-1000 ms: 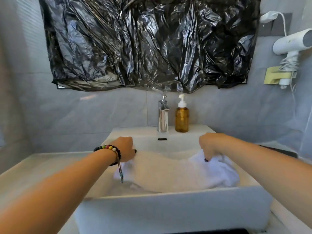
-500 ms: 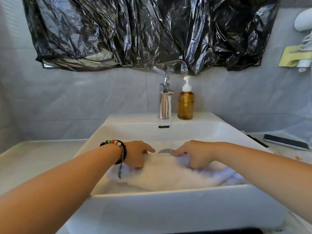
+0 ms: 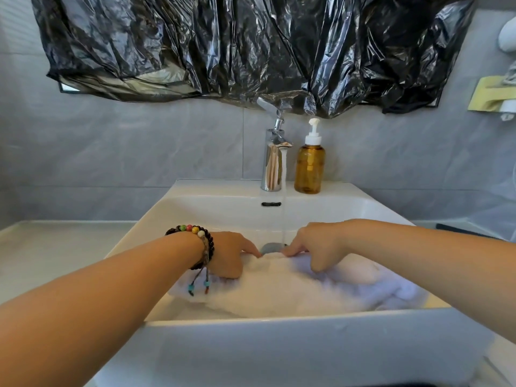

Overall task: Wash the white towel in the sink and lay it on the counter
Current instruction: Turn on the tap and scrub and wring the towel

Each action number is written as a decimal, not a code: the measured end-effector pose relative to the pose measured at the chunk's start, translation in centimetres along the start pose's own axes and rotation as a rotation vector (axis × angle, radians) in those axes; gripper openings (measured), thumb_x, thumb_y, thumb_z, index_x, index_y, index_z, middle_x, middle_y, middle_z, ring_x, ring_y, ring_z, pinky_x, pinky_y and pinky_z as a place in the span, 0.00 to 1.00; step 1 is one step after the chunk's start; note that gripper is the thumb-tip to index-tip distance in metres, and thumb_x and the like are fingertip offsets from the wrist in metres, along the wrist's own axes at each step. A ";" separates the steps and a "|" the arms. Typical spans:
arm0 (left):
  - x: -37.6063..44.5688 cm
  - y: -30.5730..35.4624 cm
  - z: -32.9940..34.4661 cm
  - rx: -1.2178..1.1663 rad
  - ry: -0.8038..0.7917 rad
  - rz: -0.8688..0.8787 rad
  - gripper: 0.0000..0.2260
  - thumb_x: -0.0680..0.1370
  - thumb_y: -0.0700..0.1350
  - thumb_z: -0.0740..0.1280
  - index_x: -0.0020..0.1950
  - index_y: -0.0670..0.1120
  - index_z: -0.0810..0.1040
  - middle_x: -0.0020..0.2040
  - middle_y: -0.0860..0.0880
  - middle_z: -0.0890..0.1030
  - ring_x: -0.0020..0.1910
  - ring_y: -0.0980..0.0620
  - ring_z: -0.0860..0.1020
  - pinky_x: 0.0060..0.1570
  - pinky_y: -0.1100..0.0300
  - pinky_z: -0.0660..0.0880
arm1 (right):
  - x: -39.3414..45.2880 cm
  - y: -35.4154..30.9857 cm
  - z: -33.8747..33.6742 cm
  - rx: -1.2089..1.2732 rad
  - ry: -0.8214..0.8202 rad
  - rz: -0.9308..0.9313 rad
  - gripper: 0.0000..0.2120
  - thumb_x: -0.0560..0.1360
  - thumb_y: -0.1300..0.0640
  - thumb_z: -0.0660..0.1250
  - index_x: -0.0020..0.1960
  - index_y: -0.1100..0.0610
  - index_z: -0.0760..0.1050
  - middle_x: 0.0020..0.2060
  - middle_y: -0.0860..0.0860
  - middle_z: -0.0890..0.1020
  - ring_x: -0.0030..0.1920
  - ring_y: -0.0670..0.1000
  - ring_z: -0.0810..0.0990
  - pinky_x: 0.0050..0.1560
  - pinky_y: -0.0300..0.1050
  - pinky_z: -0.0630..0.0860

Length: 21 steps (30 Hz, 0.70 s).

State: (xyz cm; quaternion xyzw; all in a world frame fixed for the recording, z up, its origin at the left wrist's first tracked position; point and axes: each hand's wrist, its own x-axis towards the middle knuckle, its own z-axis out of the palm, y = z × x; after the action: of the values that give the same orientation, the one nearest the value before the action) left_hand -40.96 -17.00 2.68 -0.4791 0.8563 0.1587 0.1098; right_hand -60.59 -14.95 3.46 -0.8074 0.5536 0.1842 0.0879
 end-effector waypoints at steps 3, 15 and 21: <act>-0.1 0.0 -0.2 0.008 -0.019 0.022 0.29 0.77 0.35 0.60 0.75 0.57 0.65 0.68 0.49 0.72 0.42 0.56 0.74 0.42 0.65 0.76 | 0.3 -0.5 -1.0 -0.054 0.027 -0.015 0.24 0.71 0.64 0.63 0.64 0.48 0.78 0.43 0.47 0.79 0.45 0.51 0.73 0.39 0.39 0.69; -0.6 0.5 0.9 0.008 -0.044 0.168 0.29 0.72 0.30 0.63 0.69 0.52 0.71 0.76 0.51 0.61 0.73 0.49 0.64 0.69 0.56 0.66 | -1.0 -1.0 2.1 -0.123 0.175 0.019 0.02 0.71 0.57 0.66 0.42 0.55 0.74 0.30 0.49 0.70 0.32 0.48 0.70 0.31 0.42 0.63; -0.2 1.4 1.3 0.028 -0.080 0.122 0.27 0.75 0.34 0.64 0.71 0.51 0.64 0.61 0.45 0.75 0.51 0.50 0.73 0.42 0.63 0.70 | -1.1 -0.9 2.1 -0.050 0.112 -0.003 0.04 0.73 0.57 0.66 0.40 0.52 0.73 0.31 0.49 0.71 0.34 0.47 0.70 0.34 0.41 0.66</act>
State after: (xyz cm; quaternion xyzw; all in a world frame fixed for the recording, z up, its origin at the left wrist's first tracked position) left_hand -42.04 -15.66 1.82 -0.4179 0.8808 0.1722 0.1410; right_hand -60.53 -12.96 1.86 -0.8193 0.5515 0.1524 0.0368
